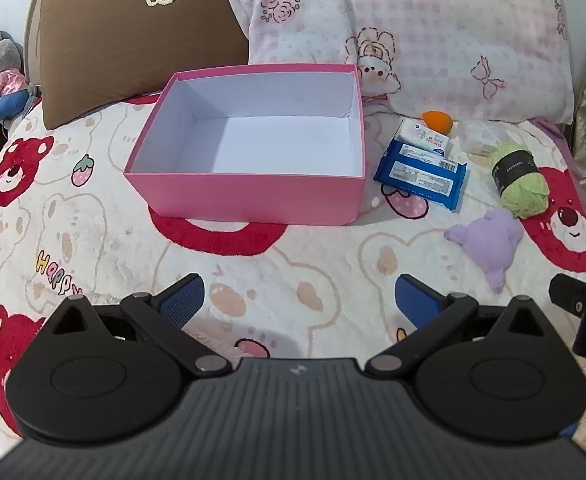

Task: Organize objects

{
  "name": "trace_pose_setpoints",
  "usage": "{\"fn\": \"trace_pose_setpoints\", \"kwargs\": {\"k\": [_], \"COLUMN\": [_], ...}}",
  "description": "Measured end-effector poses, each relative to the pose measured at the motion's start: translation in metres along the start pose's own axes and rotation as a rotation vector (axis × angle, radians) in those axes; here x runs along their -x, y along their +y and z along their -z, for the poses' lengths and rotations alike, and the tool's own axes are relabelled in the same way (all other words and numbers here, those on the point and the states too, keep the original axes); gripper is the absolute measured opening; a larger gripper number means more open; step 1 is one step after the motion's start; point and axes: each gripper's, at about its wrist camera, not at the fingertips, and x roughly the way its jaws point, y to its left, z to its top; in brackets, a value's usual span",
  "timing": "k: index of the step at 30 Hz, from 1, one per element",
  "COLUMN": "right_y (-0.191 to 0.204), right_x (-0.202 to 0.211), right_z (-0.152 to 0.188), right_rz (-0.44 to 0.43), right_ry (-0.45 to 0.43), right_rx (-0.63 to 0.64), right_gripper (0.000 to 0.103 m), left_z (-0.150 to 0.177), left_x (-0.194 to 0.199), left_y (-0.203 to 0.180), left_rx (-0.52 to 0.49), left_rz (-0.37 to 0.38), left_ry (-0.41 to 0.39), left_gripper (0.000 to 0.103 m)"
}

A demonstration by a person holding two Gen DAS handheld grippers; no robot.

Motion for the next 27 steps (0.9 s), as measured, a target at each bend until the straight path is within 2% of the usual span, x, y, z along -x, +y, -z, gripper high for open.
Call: {"fn": "trace_pose_setpoints", "kwargs": {"k": [11, 27], "right_y": [0.0, 0.001], "right_x": [0.002, 0.002], "right_z": [0.001, 0.002], "right_rz": [0.005, 0.013], "right_ry": [-0.011, -0.006], "right_rx": [0.005, 0.004], "right_gripper": [0.101, 0.101], "left_z": [0.004, 0.007], "left_x": [0.0, 0.009], "left_y": [0.003, -0.001], "left_rx": [0.031, -0.007], "left_rz": [0.017, 0.012], "left_ry": [-0.001, -0.049], "left_gripper": [0.103, 0.103]}}
